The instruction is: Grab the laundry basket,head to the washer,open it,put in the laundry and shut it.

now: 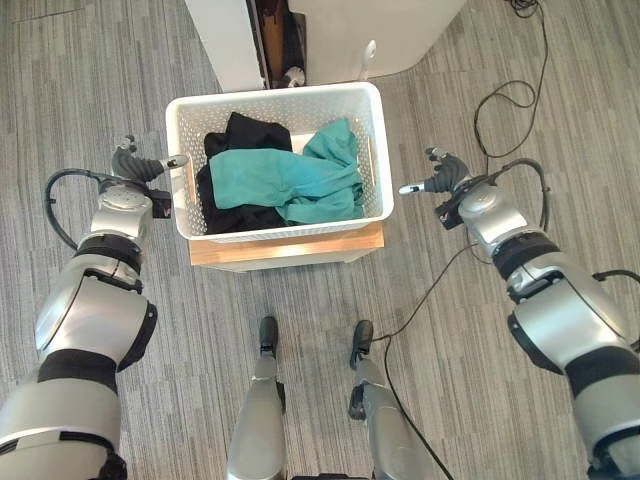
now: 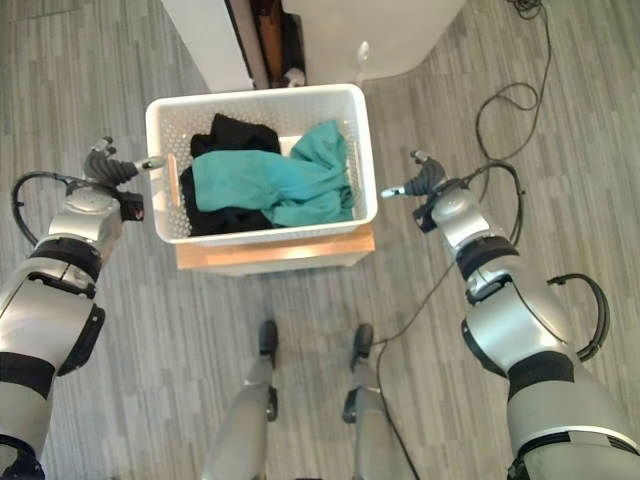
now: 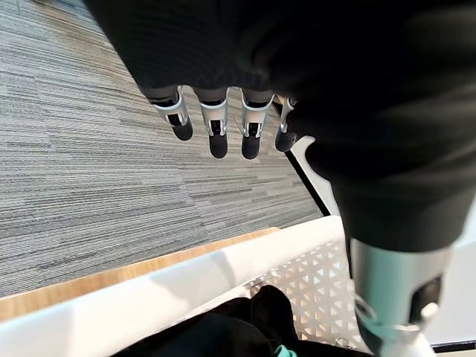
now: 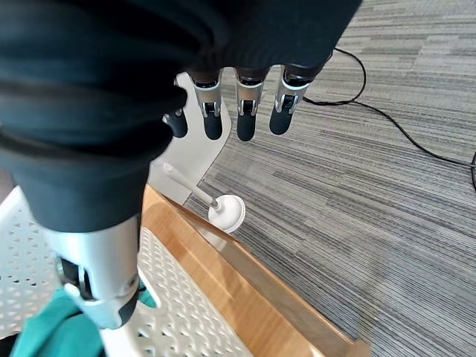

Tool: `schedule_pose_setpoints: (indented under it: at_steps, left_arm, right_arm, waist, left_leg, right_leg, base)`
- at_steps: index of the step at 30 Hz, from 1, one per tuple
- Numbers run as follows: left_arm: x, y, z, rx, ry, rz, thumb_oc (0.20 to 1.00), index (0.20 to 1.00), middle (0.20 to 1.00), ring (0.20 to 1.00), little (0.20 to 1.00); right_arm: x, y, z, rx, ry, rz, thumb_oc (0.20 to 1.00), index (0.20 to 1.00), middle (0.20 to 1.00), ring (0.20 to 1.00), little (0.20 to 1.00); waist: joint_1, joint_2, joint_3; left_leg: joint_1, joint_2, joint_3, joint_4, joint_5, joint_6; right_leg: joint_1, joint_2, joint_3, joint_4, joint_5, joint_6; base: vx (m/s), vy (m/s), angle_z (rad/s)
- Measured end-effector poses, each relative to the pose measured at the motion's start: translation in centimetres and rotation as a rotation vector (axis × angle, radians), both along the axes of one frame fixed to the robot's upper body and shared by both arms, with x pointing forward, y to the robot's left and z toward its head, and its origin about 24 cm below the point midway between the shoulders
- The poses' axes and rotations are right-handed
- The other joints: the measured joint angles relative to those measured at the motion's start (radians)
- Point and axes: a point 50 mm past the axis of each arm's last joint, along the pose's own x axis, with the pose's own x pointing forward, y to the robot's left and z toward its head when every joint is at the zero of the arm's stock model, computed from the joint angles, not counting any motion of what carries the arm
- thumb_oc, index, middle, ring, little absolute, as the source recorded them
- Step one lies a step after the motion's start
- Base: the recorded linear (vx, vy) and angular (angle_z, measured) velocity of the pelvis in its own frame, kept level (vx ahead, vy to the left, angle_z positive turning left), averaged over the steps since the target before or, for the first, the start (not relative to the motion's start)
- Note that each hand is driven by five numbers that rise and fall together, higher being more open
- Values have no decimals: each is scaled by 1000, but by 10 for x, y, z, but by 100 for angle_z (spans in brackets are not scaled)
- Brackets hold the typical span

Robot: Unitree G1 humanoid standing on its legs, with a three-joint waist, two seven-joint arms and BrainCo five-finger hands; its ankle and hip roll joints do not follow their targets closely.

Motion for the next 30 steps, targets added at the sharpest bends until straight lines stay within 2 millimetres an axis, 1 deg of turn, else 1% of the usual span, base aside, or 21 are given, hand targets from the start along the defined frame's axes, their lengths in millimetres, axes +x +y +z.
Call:
schedule_pose_setpoints:
  at_steps: [2,4,8,12,14,18,22,25,28,30]
  left_arm:
    - [1,-2,2,3,-2,-11,1000,1000,1000,1000,1000]
    - [5,-10,10,17,-14,-31,1000,1000,1000,1000,1000]
    - [8,-17,10,25,-13,-51,1000,1000,1000,1000,1000]
    - [10,-23,11,27,-12,-65,1000,1000,1000,1000,1000]
    - [13,-32,10,21,-13,-91,1000,1000,1000,1000,1000]
    - [15,-38,14,29,-10,-119,1000,1000,1000,1000,1000]
    - [15,-38,19,60,-6,-118,1000,1000,1000,1000,1000]
    - [15,-35,24,77,-8,-108,1000,1000,1000,1000,1000]
    - [15,-35,25,78,-10,-107,1000,1000,1000,1000,1000]
    - [15,-35,25,78,-8,-107,1000,1000,1000,1000,1000]
  right_arm:
    - [-1,-5,-3,0,12,-20,1000,1000,1000,1000,1000]
    - [-2,-12,-4,-1,25,-52,1000,1000,1000,1000,1000]
    - [-1,-9,-7,9,34,-51,1000,1000,1000,1000,1000]
    - [-2,-11,-8,34,42,-66,1000,1000,1000,1000,1000]
    - [0,-12,0,50,30,-79,1000,1000,1000,1000,1000]
    - [2,-11,17,80,-9,-88,1000,1000,1000,1000,1000]
    - [3,-14,28,78,-37,-96,1000,1000,1000,1000,1000]
    - [2,-20,34,91,-53,-110,1000,1000,1000,1000,1000]
    - [2,-23,41,109,-74,-114,1000,1000,1000,1000,1000]
    - [2,-24,49,108,-95,-116,1000,1000,1000,1000,1000]
  waist:
    - [2,0,0]
    - [10,1,0]
    - [20,1,0]
    - [27,1,0]
    - [29,2,0]
    - [29,4,1]
    - [29,5,1]
    - [29,6,1]
    - [28,6,1]
    - [26,6,1]
  left_leg:
    - [-9,-1,-11,2,0,0]
    - [-33,-3,-16,12,0,0]
    - [-56,-6,-18,21,1,0]
    - [-68,-7,-21,23,1,0]
    - [-83,-11,-29,30,1,0]
    - [-92,-15,-30,31,1,1]
    - [-91,-18,-30,31,1,1]
    - [-90,-19,-30,31,1,1]
    - [-89,-19,-29,31,2,1]
    - [-89,-19,-28,31,2,2]
  right_leg:
    - [-3,-1,-7,0,0,0]
    - [-18,-2,-14,0,2,-2]
    - [-36,-4,-17,0,6,-1]
    - [-44,-6,-20,0,6,-1]
    - [-53,-9,-24,0,6,-1]
    - [-60,-12,-25,0,7,0]
    - [-60,-16,-25,0,7,0]
    - [-60,-17,-24,0,7,1]
    - [-60,-17,-23,0,8,1]
    - [-60,-17,-23,0,8,2]
  base:
    - [-6,13,12]
    - [-5,5,10]
    - [-1,0,1]
    - [2,-1,1]
    - [17,-4,8]
    - [18,6,1]
    - [0,0,0]
    - [0,0,0]
    - [0,0,0]
    - [0,0,0]
